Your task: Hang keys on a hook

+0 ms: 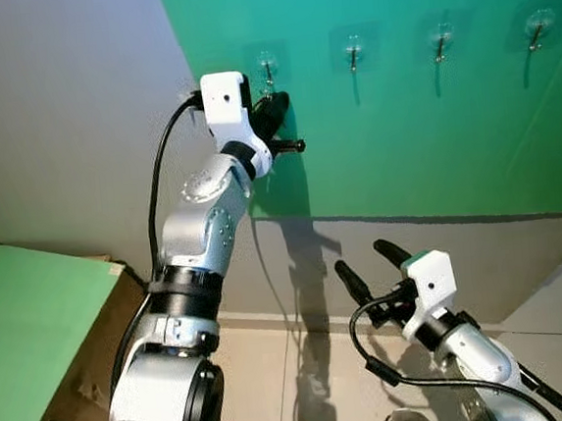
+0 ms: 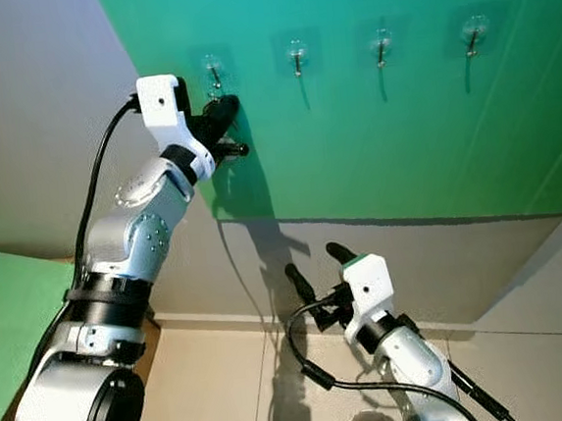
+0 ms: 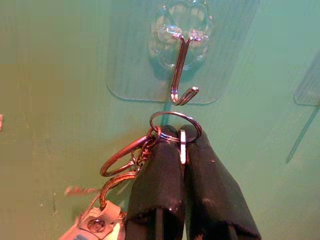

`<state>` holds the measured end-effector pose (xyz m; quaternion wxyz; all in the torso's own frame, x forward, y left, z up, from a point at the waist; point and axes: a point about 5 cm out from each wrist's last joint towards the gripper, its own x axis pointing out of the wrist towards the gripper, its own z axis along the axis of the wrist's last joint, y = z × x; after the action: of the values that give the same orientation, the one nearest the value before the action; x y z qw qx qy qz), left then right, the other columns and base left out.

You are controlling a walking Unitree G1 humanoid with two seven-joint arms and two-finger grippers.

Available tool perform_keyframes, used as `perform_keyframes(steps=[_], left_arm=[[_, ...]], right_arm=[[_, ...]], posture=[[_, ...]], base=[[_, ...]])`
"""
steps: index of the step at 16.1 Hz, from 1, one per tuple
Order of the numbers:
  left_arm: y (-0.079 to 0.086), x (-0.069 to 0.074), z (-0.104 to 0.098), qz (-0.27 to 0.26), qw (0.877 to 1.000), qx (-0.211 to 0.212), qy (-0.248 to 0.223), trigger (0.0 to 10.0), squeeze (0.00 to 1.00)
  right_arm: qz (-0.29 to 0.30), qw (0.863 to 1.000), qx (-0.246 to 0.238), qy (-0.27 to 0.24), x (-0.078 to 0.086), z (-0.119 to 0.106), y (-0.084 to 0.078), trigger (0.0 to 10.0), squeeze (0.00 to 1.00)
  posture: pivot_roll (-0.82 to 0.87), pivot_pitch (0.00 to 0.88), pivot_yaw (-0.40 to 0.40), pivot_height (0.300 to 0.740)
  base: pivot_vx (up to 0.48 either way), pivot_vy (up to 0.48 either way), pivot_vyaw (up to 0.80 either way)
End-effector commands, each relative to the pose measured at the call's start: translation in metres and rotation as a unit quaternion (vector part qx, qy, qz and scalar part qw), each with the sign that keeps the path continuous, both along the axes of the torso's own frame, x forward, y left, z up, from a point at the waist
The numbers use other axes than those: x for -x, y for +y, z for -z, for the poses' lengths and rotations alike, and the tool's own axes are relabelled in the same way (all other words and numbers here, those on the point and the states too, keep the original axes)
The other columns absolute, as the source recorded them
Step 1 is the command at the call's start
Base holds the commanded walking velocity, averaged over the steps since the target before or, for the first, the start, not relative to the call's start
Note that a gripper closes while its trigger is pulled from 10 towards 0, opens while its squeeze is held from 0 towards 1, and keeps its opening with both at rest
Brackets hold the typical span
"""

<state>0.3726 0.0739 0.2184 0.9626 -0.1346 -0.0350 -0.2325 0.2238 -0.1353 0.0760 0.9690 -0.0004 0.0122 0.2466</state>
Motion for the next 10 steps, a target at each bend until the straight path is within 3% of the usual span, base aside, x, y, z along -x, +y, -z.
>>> perform_keyframes(steps=[1,3,5,6,10], left_arm=[[0.003,-0.003,-0.009,-0.008,1.000,-0.011,-0.019,0.0,0.00],[0.001,-0.005,-0.007,-0.004,0.999,-0.032,-0.020,0.0,0.00],[0.000,-0.006,0.003,-0.005,0.995,-0.098,-0.025,0.0,0.00],[0.000,-0.008,0.011,-0.006,0.987,-0.157,-0.031,0.0,0.00],[0.004,-0.009,0.027,-0.006,0.978,-0.210,-0.017,0.0,0.00]], right_arm=[[-0.003,1.000,-0.003,0.005,0.000,0.001,0.002,10.0,0.00],[-0.003,1.000,-0.004,0.004,0.000,0.000,0.002,10.0,0.00],[-0.003,1.000,-0.003,0.003,0.000,0.000,0.002,10.0,0.00],[-0.004,1.000,-0.003,0.004,0.000,0.000,0.002,10.0,0.00],[-0.005,1.000,-0.002,0.003,0.001,0.000,0.002,10.0,0.00]], posture=[[-0.28,0.071,0.146,0.740],[-0.28,0.072,0.147,0.740],[-0.28,0.072,0.146,0.740],[-0.28,0.073,0.144,0.740],[-0.28,0.076,0.142,0.740]], base=[[0.000,0.000,0.00],[0.000,0.000,0.00],[0.000,0.000,0.00],[0.000,0.000,0.00],[0.000,0.000,0.00]])
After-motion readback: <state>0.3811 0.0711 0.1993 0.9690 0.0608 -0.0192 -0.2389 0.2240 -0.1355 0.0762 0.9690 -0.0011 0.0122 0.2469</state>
